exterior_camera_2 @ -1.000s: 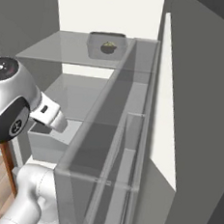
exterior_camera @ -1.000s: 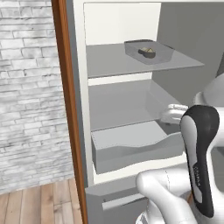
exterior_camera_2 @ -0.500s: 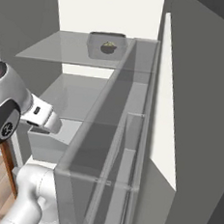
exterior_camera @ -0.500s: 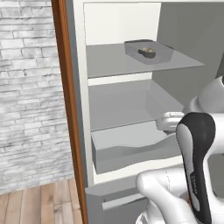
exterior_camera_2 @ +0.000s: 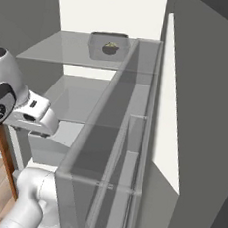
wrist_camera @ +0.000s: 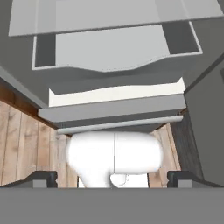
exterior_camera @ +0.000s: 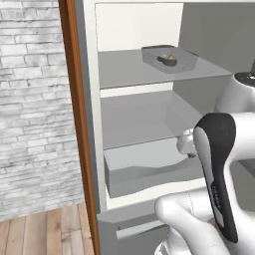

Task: Place two dumplings into each of the tupperware containers and then place the containers in the fridge.

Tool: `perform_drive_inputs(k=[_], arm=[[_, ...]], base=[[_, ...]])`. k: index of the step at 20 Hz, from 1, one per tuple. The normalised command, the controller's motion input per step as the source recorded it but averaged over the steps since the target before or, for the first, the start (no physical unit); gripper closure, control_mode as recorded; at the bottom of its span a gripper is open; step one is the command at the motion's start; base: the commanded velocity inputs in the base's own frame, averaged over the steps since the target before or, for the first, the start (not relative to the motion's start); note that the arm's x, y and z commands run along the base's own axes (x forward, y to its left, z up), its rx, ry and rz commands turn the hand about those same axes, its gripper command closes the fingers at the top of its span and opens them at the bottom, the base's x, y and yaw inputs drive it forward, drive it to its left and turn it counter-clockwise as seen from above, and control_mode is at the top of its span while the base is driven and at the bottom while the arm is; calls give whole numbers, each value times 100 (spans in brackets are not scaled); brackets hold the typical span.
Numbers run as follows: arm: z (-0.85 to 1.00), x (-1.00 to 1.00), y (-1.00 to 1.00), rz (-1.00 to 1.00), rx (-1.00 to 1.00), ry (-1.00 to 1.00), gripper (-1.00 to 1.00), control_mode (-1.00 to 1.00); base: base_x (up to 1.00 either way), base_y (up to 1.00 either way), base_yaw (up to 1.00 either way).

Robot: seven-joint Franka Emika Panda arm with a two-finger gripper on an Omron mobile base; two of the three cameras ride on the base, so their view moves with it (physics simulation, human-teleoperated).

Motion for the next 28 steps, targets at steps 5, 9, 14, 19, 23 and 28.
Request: perform_drive_inputs(k=[5, 9, 14, 19, 23, 28], arm=[[44, -53, -2, 0, -3, 3, -100, -100], [35, -54, -26, 0, 2, 0, -100, -100], [-1, -24, -26, 0, 4, 6, -100, -100], [0, -4, 0, 0, 0, 1, -100, 100], [0, 0, 0, 0, 0, 0, -100, 100], [0, 0, 0, 0, 0, 0, -100, 100]], base=[[0, 0, 0], [0, 0, 0], [0, 0, 0], [-66, 23, 4], [-100, 90, 32], [-86, 64, 80]])
